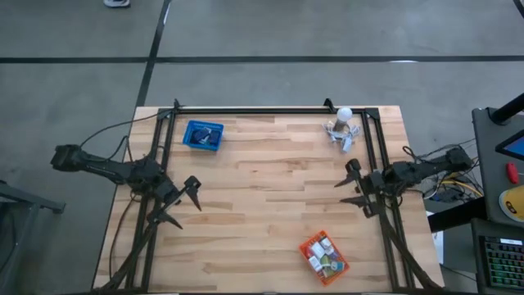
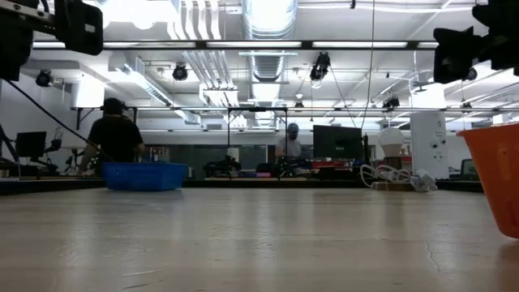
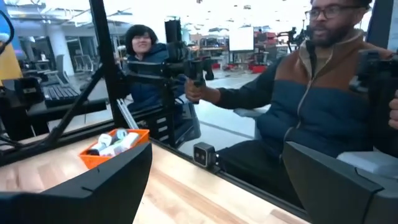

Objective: Pick & Place Office items
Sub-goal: Return to Home Position

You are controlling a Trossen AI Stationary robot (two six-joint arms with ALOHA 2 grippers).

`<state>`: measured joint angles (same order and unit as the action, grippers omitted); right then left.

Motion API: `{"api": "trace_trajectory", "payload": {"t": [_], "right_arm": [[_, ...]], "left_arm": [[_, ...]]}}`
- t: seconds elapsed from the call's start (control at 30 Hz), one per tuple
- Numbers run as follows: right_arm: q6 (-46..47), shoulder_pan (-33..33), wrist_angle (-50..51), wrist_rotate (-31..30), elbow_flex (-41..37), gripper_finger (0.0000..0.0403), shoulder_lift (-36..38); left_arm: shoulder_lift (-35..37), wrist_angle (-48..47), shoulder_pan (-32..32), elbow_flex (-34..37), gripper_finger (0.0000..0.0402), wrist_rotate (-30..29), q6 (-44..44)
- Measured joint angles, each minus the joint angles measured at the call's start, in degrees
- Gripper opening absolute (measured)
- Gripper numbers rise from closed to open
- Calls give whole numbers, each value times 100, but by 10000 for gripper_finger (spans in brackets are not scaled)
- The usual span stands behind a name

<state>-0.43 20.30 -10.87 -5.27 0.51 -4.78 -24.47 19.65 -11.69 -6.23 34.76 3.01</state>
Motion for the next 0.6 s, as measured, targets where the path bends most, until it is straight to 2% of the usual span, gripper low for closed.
{"api": "trace_trajectory", "payload": {"t": [0.17, 0.27, 0.43, 0.6], "right_arm": [[305, -1058, -135, 1611, 0, 219, 0], [346, -1488, -156, 2001, 0, 219, 4], [422, -1769, -129, 2000, 0, 219, -70], [534, -1733, 11, 1157, 2, 219, -70]], "left_arm": [[196, -152, 22, 44, 367, -4, 1], [309, -253, 120, 208, 367, -142, -55], [576, 3, 348, 575, 367, -198, -257], [816, -122, 589, 594, 367, -240, -172]]}}
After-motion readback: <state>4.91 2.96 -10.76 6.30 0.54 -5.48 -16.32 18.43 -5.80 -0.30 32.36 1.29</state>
